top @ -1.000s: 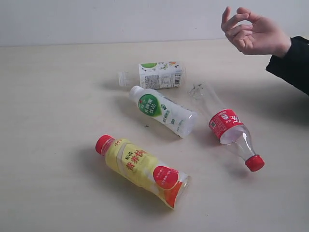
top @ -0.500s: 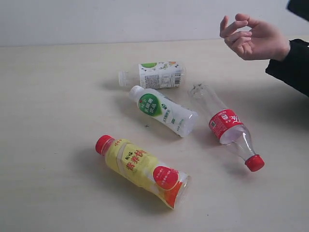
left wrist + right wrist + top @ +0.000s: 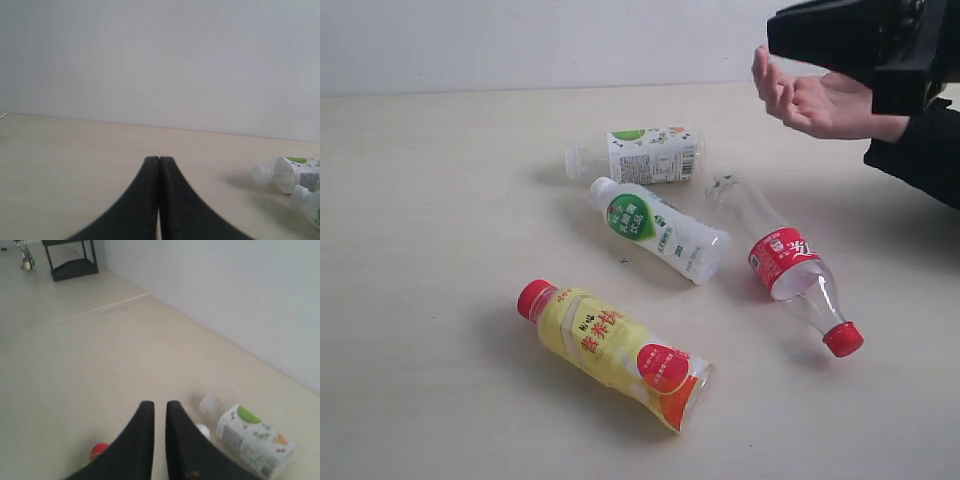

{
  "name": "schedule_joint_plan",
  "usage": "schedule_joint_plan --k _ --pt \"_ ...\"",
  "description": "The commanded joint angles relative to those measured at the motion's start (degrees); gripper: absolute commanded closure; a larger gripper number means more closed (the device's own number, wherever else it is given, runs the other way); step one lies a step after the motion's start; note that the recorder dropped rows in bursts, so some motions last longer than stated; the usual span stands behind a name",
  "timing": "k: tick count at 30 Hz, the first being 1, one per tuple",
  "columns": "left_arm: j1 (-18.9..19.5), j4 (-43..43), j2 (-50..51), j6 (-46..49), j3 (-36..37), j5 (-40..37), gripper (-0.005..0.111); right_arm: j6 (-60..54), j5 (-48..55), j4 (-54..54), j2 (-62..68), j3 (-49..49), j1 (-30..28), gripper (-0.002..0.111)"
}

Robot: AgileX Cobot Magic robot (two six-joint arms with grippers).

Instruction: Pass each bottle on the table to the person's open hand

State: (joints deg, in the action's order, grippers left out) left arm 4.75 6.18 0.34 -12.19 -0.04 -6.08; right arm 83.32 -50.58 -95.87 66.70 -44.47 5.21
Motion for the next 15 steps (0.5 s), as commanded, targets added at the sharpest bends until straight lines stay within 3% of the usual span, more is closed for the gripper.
schedule_joint_plan --k 1,3,6,11,15 --pt "-0.2 0.1 -0.3 0.1 0.0 0.4 0.107 -8.8 11.8 3.9 -0.4 -1.0 0.4 0.097" --pt "-0.2 0.1 -0.3 0.1 0.0 0.4 0.107 -8.8 23.5 -3.2 -0.9 -1.6 1.6 0.097" --pt "-0.2 0.1 -0.3 0.1 0.0 0.4 0.107 -8.9 41.6 -4.1 -1.1 -0.8 3.4 0.097" --pt "-0.2 0.1 -0.3 0.1 0.0 0.4 0.107 -10.0 49.8 -4.1 -0.2 0.7 4.5 0.097" --pt "-0.2 0.1 -0.3 0.1 0.0 0.4 0.107 -20.3 64.6 -2.8 2.8 1.9 7.5 0.097"
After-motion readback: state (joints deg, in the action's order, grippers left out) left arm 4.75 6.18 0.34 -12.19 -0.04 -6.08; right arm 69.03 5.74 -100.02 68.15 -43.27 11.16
